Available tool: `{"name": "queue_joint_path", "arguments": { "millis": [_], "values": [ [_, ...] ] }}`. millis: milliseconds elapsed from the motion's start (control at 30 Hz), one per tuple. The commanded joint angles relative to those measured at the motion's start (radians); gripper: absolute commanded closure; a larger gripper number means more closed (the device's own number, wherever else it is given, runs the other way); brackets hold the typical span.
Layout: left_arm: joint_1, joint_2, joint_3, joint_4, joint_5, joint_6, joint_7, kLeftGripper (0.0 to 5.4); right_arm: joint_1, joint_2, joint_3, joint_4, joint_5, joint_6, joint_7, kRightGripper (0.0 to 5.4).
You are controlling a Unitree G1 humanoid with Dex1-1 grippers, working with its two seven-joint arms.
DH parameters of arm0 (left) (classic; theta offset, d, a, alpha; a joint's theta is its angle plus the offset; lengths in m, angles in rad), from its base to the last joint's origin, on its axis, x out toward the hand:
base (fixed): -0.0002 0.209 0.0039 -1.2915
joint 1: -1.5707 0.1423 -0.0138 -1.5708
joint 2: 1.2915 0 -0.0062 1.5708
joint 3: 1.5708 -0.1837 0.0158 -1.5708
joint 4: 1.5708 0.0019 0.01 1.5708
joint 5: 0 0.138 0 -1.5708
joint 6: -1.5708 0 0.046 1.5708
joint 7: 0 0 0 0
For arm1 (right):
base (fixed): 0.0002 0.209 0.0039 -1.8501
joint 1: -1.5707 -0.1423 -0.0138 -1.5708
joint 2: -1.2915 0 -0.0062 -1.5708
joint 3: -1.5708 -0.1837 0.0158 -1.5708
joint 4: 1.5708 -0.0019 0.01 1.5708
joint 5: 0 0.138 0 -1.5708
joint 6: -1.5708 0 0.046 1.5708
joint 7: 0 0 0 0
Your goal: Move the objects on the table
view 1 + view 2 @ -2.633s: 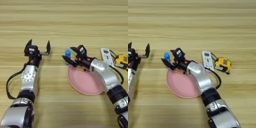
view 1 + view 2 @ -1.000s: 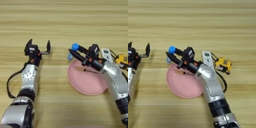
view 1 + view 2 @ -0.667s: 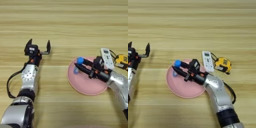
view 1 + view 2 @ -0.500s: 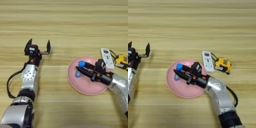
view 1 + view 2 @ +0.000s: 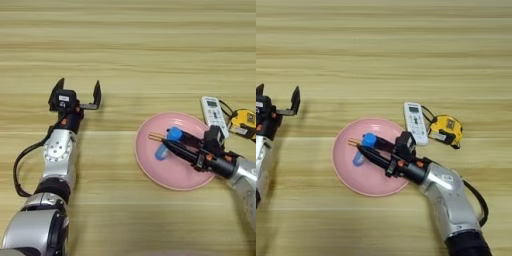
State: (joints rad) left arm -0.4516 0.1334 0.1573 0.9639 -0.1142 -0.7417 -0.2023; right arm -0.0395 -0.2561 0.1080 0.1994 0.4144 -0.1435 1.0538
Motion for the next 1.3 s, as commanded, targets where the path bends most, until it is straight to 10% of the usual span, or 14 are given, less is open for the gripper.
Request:
{"name": "queue_joint_path", "arguments": {
  "millis": [33, 467, 1300],
  "values": [
    [-0.013, 0.008, -0.001, 0.011, 0.01, -0.005, -0.004, 0.0, 0.041, -0.056, -0.003, 0.05, -0.046, 0.006, 0.008, 3.99],
    [-0.017, 0.009, 0.0, 0.015, 0.009, -0.005, -0.008, 0.0, 0.065, -0.161, 0.033, 0.068, -0.091, -0.019, 0.059, 3.99],
    [-0.031, 0.009, 0.001, 0.035, 0.009, -0.006, -0.01, 0.0, 0.016, -0.111, -0.052, -0.037, 0.024, 0.045, 0.023, 1.16]
  ]
}}
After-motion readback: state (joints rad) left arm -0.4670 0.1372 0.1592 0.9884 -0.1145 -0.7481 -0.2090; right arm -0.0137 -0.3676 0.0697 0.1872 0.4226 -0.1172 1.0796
